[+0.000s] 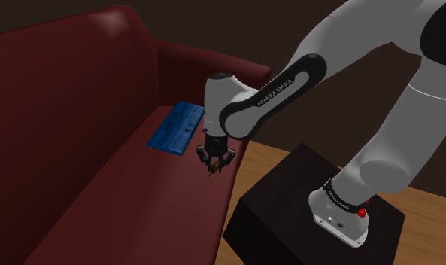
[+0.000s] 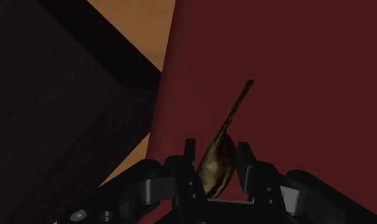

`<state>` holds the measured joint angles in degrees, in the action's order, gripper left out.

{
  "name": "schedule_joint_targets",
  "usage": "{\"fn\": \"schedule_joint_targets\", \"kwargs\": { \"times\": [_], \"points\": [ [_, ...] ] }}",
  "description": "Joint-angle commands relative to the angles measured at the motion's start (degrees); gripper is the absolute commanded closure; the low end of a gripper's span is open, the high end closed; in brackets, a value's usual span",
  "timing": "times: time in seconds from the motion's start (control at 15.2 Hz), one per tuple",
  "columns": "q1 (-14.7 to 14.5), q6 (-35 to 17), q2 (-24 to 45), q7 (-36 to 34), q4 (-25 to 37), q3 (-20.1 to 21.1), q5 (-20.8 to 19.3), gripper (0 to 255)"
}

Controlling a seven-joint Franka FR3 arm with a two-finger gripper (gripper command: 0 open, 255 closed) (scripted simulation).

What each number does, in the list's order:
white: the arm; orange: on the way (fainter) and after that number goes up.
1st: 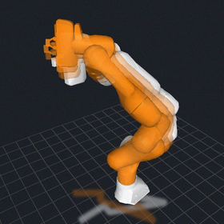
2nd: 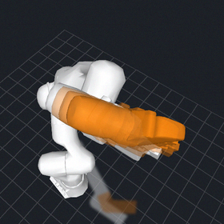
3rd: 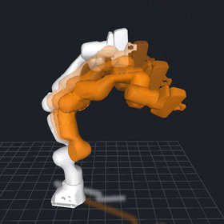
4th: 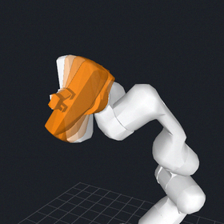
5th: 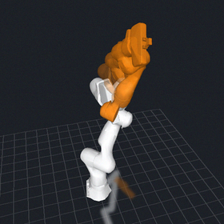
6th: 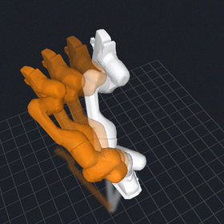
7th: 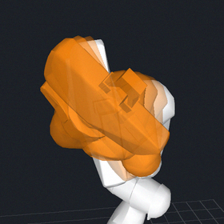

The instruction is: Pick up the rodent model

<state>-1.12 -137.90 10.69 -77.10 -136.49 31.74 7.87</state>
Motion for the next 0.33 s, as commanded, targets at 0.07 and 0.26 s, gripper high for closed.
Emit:
{"fn": "schedule_joint_targets", "kwargs": {
  "times": [0.07,0.26],
  "points": [
    [0.4,2.3,-2.4,0.7,0.2,0.5,1.4,255],
    [0.5,3.3,-3.2,0.9,0.3,0.6,1.9,255]
  ]
}}
